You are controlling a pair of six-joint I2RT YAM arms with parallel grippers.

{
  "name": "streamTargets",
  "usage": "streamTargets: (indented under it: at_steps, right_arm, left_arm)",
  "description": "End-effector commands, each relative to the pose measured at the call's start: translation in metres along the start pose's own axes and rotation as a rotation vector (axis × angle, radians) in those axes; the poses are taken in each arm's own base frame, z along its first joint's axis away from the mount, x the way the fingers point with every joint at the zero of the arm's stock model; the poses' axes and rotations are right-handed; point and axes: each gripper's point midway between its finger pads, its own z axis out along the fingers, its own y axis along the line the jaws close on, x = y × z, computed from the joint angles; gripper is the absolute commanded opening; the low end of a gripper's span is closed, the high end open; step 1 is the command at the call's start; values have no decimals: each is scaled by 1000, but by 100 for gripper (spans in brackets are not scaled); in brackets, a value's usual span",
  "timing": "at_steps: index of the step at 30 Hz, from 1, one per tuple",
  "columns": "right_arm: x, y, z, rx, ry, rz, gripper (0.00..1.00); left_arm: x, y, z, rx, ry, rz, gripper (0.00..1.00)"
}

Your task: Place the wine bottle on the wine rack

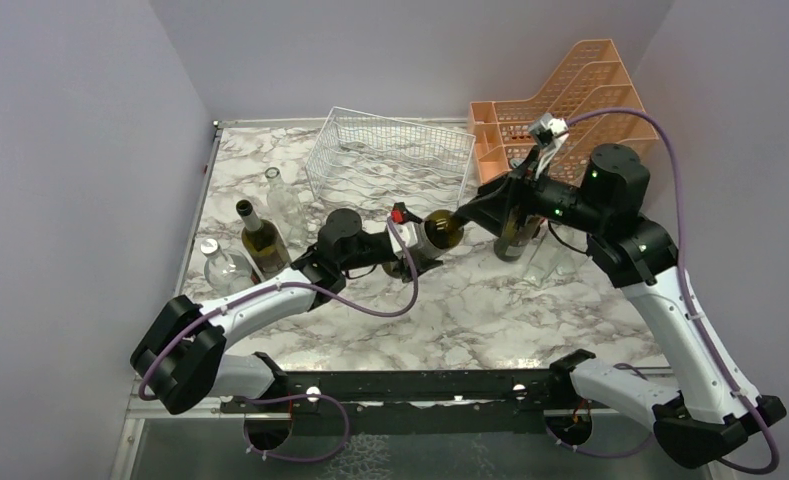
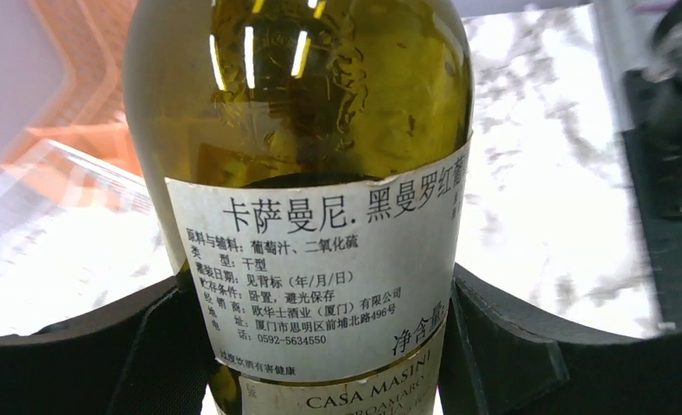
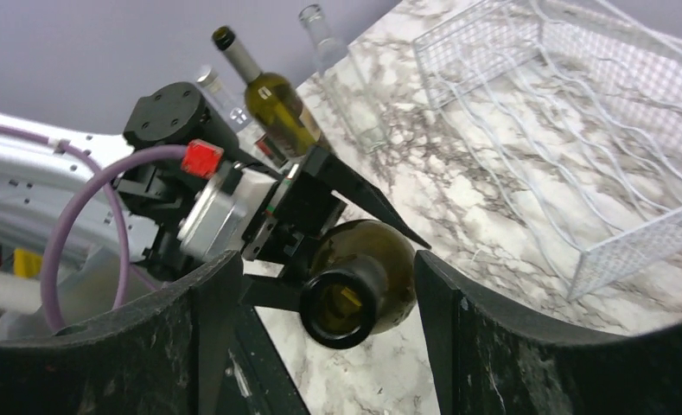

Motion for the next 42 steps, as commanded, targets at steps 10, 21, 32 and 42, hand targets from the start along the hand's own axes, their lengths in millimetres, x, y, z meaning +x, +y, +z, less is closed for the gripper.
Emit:
streamTargets:
  at_steps: [10,21,32,42]
  right_arm:
    - [9,7,-31,71,131,-47,76]
    - [48,-34,-31,236,244,-16,77]
    - [93,-43,-10,162,361,60,66]
    - [114,-54,9,133,384,97,58]
  left_arm:
    - [-88,79,23,-1,73,1066,0]
    - [-114,106,27,9,173,1426,0]
    - [-115,104,34,55,164,1480,0]
    - [-114,107,38,50,166,1447,0]
